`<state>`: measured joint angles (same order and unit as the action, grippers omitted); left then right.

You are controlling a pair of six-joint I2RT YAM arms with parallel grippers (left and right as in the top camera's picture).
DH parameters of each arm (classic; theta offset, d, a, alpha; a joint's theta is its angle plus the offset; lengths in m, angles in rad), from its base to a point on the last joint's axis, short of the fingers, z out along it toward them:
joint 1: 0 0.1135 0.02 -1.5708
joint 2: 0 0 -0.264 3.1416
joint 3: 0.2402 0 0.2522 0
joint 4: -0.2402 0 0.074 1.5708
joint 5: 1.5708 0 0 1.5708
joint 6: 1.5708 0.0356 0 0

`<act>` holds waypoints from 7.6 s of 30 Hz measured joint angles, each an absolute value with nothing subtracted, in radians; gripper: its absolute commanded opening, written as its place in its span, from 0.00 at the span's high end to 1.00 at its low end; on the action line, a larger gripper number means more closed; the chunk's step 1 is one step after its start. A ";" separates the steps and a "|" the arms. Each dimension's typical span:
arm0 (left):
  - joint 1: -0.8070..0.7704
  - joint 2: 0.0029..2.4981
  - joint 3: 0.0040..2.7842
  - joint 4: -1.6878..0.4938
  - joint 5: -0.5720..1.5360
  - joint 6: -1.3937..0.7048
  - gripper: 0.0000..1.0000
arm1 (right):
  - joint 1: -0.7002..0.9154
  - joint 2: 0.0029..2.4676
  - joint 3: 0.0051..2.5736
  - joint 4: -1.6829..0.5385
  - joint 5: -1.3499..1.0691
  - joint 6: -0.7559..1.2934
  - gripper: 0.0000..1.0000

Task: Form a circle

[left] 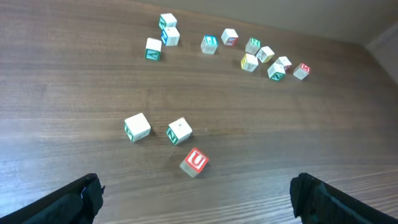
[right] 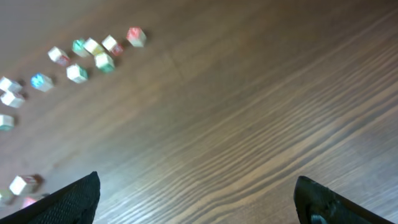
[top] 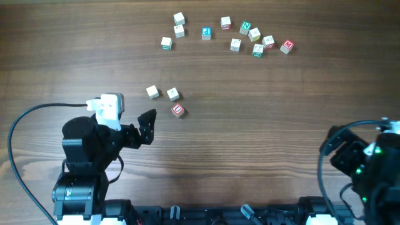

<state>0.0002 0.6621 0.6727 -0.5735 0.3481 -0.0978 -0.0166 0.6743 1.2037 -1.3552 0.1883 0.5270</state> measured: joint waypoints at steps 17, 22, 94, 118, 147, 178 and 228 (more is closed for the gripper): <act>0.000 0.662 0.673 -0.611 0.346 -0.098 0.00 | -0.017 0.632 1.167 -1.318 0.185 0.640 0.00; 0.000 0.662 0.673 -0.611 0.346 -0.098 0.00 | -0.017 0.632 1.167 -1.318 0.185 0.644 0.00; -0.129 1.505 0.811 -0.201 -0.019 -0.474 0.12 | -0.017 0.632 1.167 -1.318 0.185 0.644 0.00; -0.129 1.736 0.871 -0.085 -0.029 -0.575 0.19 | -0.017 0.632 1.167 -1.318 0.185 0.644 0.00; -0.130 1.775 0.885 -0.130 -0.029 -0.689 0.67 | -0.017 0.632 1.167 -1.318 0.185 0.644 0.00; -0.211 1.775 0.897 -0.160 -0.085 -0.912 0.65 | -0.017 0.632 1.167 -1.318 0.185 0.644 0.00; -0.246 1.771 0.897 -0.176 -0.134 -1.151 0.59 | -0.017 0.632 1.167 -1.318 0.185 0.648 0.00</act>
